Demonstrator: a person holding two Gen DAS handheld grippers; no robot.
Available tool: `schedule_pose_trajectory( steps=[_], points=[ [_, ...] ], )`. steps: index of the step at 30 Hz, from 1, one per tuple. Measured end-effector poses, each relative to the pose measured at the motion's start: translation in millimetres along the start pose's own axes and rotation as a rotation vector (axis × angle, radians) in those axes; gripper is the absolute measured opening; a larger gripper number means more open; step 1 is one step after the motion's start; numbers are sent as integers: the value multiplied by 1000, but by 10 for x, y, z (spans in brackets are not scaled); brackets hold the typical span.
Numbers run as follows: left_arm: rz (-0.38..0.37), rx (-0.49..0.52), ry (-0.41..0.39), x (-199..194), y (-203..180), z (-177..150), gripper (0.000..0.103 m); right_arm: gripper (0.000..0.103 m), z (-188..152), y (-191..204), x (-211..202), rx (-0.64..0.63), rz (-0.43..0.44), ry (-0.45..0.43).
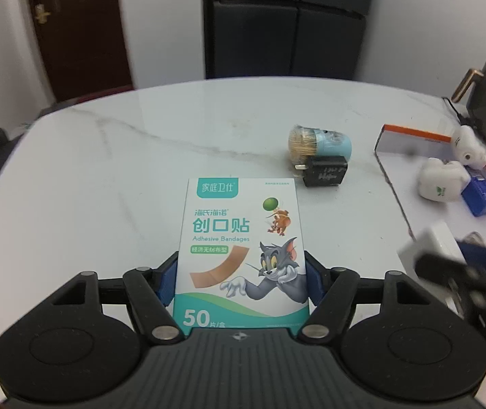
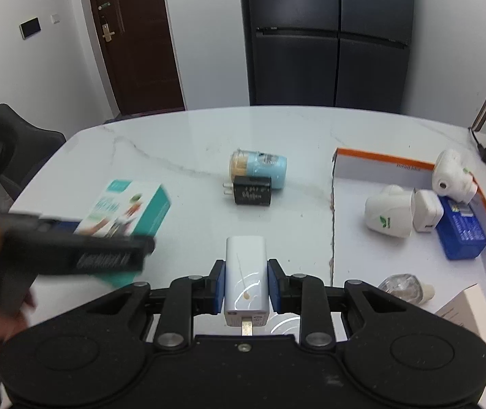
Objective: Organize rigid objects
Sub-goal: 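Lift the bandage box with the left tool while the right lifts the USB charger, then carry the bandage box and USB charger over the tray box with both tools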
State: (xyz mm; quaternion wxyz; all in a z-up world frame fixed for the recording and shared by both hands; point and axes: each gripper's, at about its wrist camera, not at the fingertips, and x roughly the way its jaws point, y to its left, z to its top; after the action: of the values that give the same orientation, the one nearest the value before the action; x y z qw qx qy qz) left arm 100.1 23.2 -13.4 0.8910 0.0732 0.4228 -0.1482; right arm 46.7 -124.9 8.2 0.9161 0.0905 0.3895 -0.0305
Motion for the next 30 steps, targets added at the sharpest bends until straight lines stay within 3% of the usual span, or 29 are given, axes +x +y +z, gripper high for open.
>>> schedule_pose_trajectory(
  steps=[11, 20, 30],
  points=[
    [61, -152, -18, -586, -159, -206, 71, 32, -2, 74, -427, -59, 34, -40],
    [109, -171, -81, -844, -405, -196, 71, 32, -4, -50, -783, -64, 52, -90],
    [67, -139, -106, -947, -749, -175, 71, 32, -66, -339, -1041, -28, 29, -119]
  ],
)
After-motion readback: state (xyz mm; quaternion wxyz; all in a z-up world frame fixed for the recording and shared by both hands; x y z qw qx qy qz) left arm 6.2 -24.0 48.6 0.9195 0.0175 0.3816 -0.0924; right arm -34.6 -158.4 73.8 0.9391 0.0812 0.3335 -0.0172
